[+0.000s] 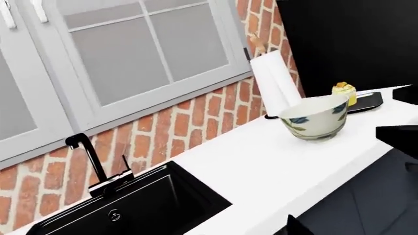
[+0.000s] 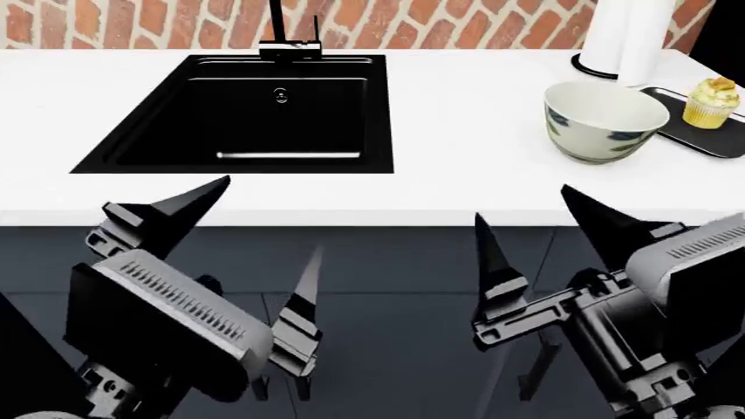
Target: Move the fresh-baked cupcake off the tray onto the counter, and place the bowl used for mixing into the sink.
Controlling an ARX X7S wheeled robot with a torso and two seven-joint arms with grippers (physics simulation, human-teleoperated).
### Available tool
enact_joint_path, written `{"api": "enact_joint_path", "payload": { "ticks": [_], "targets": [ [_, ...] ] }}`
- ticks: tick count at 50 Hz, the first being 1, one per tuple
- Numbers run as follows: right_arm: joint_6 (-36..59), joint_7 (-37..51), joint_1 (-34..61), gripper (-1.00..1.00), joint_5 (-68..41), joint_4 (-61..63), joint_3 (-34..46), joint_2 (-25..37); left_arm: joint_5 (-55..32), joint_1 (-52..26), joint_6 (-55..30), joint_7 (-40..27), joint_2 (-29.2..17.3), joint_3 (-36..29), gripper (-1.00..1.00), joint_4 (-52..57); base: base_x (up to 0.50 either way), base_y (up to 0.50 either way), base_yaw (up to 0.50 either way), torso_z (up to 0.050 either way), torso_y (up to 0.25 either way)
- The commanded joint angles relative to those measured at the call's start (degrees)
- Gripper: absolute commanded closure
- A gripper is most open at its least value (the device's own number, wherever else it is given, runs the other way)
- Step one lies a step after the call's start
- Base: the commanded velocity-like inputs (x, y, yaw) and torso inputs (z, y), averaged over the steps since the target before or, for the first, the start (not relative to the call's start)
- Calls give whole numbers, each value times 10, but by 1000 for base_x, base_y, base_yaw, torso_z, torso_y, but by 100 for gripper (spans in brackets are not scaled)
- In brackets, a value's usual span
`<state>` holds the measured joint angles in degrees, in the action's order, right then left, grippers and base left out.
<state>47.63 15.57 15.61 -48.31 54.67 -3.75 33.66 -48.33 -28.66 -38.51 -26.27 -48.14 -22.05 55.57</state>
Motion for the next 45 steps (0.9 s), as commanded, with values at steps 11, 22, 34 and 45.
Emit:
{"api": "enact_joint_path", "payload": {
  "ticks": [11,22,34,45],
  "targets": [
    [24,167,256,-100,-465,-6,-39,283,-324,-217,-10,-89,-228,-47,-100,5,0,0,0,0,0],
    [26,150,247,-100,-461,-31,-70,305,-357,-263,-14,-82,-224,-29,-100,-17,0,0,0,0,0],
    [29,138,242,-100,-427,-25,-64,289,-335,-258,13,-94,-191,-21,-100,-30,-31,-317,0,0,0],
    [32,128,241,-100,-409,-31,-57,281,-354,-292,-14,-99,-170,-33,-100,-37,-60,-500,0,0,0]
  ]
}}
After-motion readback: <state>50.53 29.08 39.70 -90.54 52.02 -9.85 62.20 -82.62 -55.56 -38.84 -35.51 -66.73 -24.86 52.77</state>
